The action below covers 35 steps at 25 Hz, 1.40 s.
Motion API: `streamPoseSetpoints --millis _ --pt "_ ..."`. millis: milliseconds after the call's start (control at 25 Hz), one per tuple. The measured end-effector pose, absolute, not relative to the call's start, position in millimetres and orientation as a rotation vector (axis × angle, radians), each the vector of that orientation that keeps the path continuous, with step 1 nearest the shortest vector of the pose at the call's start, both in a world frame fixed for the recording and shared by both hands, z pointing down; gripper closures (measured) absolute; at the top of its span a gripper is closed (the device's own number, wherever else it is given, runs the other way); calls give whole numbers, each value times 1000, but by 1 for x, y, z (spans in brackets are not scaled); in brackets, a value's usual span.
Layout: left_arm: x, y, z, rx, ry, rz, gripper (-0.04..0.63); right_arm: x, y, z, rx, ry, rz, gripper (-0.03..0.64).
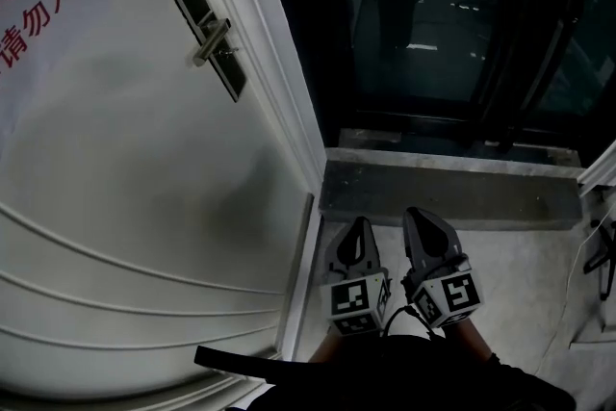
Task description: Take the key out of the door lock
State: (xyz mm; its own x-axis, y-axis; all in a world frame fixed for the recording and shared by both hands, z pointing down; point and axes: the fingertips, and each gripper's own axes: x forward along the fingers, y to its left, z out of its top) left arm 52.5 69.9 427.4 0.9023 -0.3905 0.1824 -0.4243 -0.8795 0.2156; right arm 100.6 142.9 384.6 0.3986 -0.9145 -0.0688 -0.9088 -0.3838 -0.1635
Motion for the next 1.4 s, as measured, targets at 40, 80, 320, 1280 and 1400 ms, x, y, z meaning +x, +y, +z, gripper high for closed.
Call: streamPoseSetpoints --millis 40,80,320,1280,1400 --pt "59 63 427 2817 -608 189 595 106 135 384 -2478 1634 -45 615" --pt "63 57 427 2816 -604 194 595 111 127 384 -2479 1633 -49 615" --pt "85 8 419 2828 -601 188 595 133 77 382 -2491 1631 -39 615" --pt "195 -36 432 2825 -450 216 595 234 43 388 -2601 1456 -60 615" --pt "223 -38 428 2844 -445 213 595 263 39 386 -2599 1457 -53 615"
